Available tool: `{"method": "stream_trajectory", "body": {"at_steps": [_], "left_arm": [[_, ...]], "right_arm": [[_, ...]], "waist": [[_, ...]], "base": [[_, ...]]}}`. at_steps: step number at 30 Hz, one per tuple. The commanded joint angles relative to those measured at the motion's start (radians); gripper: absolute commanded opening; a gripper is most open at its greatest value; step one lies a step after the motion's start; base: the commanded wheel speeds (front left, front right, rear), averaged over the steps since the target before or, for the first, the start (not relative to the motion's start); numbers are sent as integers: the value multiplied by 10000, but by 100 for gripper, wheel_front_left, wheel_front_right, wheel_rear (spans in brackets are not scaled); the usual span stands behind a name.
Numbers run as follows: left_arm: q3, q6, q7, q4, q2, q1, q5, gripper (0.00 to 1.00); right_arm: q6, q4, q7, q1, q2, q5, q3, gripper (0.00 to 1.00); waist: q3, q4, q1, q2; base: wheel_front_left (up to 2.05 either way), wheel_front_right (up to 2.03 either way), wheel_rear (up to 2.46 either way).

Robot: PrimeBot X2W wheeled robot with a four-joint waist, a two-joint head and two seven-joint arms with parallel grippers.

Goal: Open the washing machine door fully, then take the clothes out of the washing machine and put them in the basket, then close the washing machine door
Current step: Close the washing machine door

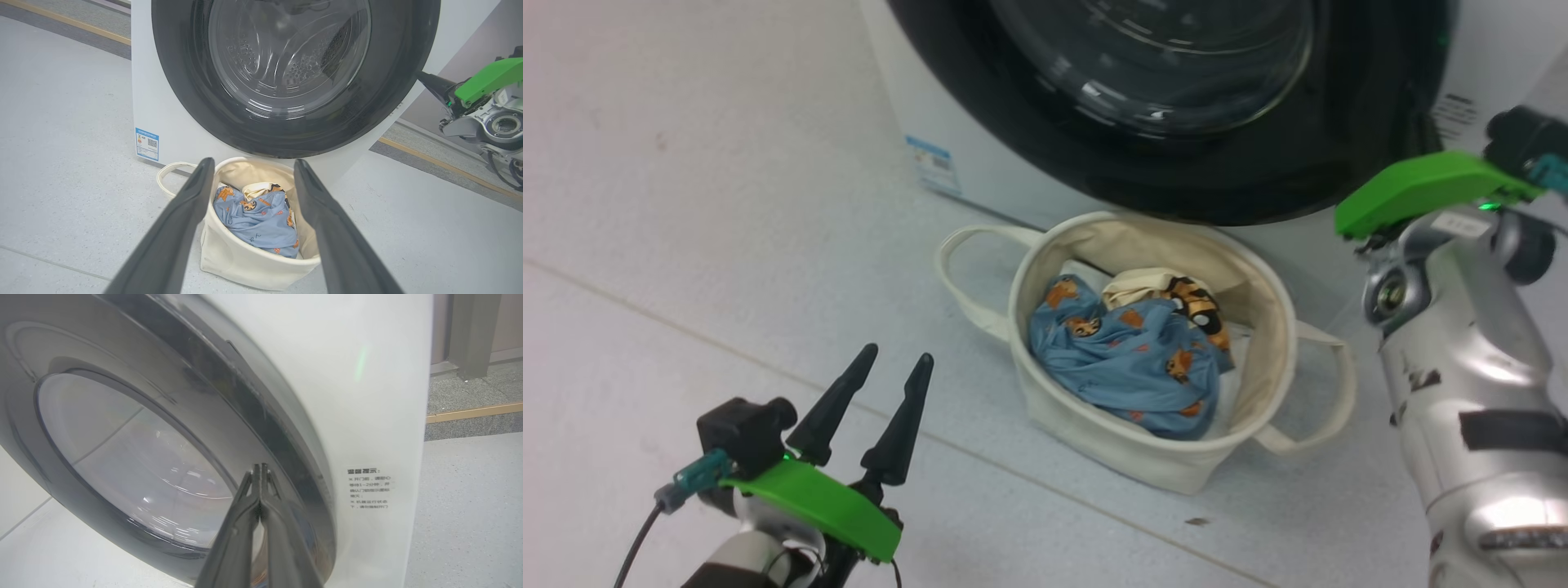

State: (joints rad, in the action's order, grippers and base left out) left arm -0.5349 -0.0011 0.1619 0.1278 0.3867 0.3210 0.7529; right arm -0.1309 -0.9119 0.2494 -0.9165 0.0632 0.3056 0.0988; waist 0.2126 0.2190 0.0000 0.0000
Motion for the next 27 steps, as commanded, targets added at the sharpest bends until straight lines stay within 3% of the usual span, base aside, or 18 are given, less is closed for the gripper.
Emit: {"method": "stream_trajectory", "body": {"at_steps": [1,16,27], "left_arm": [[408,-12,104,-224,319,250,54,100],[921,411,347,-343,873,-715,313,100],[1624,644,678,-799,1166,-1661,730,100]], "right_arm": [[2,371,124,79,-129,59,-315,100],[2,2526,124,2806,-129,1542,-3841,100],[2,4635,124,4738,-129,754,-4110,100]], "waist": [[-209,-236,0,0],[-1444,-2071,0,0],[-1850,-3180,0,0]], "base": [[0,0,0],[0,0,0],[0,0,0]]}}
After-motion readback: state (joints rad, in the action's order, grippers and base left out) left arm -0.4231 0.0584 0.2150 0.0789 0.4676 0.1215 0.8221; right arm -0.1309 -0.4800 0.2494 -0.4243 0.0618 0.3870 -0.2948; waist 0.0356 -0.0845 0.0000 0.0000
